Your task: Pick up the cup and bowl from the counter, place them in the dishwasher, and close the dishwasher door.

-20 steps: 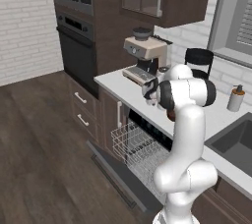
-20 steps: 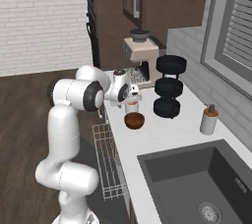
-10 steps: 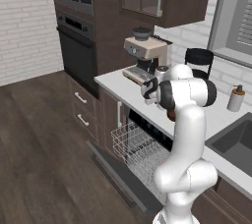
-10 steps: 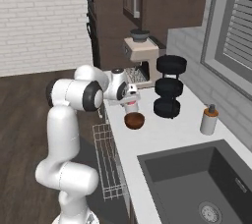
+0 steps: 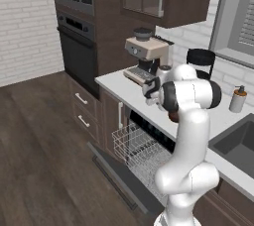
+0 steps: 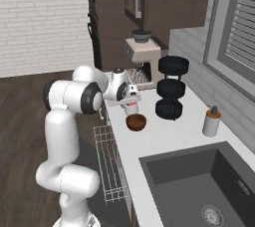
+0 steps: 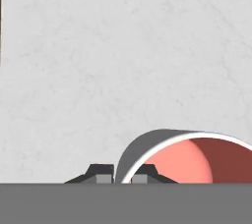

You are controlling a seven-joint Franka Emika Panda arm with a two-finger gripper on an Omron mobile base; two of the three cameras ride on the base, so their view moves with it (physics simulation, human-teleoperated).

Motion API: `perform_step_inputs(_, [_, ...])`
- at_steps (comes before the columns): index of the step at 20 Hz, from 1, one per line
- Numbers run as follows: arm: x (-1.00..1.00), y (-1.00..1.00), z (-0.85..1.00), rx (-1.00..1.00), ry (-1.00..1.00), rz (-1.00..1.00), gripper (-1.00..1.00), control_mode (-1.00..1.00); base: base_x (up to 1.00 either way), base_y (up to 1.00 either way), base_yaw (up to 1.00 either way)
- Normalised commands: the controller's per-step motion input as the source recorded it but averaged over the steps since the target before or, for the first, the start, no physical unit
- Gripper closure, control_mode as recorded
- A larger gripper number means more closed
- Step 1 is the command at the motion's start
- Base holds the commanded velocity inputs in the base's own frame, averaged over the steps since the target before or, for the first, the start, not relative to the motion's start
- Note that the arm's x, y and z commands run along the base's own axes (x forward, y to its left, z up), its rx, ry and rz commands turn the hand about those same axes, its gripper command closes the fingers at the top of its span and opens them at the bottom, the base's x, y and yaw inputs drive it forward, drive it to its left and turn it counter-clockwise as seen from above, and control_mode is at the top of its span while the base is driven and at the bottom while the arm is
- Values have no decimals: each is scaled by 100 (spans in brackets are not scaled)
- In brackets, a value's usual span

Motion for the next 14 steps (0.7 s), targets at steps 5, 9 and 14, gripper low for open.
perform_step_inputs(5, [-67,55,36,0,-9,19,100,-100,0,0,0])
perform_step_inputs(9, [-57,74,19,2,0,14,100,-100,0,0,0])
perform_step_inputs(14, [-63,52,11,5,4,4,100,-100,0,0,0])
